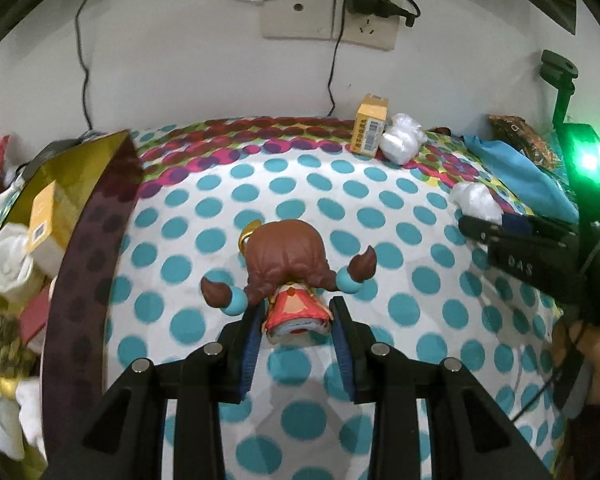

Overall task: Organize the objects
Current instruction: 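Carry the doll figurine over the gold tray with the left gripper, then lower the doll figurine into the gold tray and open the left gripper, then carry the plastic-bag bundle into the gold tray and open the right gripper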

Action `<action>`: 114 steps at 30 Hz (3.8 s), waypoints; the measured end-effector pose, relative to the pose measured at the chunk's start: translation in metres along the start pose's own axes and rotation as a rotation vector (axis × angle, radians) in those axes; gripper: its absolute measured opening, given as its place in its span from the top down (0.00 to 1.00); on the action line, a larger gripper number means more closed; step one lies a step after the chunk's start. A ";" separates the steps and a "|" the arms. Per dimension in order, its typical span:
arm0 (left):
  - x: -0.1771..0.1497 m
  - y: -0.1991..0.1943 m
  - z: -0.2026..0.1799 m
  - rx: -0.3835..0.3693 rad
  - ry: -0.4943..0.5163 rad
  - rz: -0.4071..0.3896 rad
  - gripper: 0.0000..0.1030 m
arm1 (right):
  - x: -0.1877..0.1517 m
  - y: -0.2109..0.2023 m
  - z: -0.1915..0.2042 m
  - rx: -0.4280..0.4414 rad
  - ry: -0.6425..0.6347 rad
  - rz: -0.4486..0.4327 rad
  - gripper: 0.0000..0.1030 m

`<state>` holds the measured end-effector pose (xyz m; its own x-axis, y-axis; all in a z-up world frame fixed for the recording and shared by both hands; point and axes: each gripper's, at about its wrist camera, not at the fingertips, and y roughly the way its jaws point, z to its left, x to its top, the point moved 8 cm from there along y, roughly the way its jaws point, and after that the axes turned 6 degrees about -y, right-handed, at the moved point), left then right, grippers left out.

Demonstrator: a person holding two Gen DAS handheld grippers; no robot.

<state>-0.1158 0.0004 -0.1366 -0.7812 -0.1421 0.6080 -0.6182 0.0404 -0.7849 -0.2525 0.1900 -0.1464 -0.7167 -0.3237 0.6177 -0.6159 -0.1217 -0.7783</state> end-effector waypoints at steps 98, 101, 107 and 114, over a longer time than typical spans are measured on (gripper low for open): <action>-0.008 -0.101 0.187 0.337 -0.173 -0.089 0.53 | -0.006 -0.012 0.063 -0.009 -0.167 -0.023 0.60; -0.012 -0.109 0.188 0.323 -0.185 -0.096 0.53 | -0.006 -0.013 0.065 -0.021 -0.180 -0.027 0.61; -0.017 -0.132 0.193 0.334 -0.167 -0.130 0.53 | -0.006 -0.016 0.070 -0.033 -0.182 -0.028 0.62; -0.024 -0.168 0.230 0.313 -0.275 -0.177 0.44 | 0.015 -0.061 0.125 0.126 -0.163 -0.119 0.62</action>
<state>0.0265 -0.2308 -0.0465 -0.5875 -0.3794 0.7148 -0.6508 -0.3035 -0.6960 -0.1846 0.0749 -0.1038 -0.5727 -0.4461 0.6877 -0.6401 -0.2807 -0.7152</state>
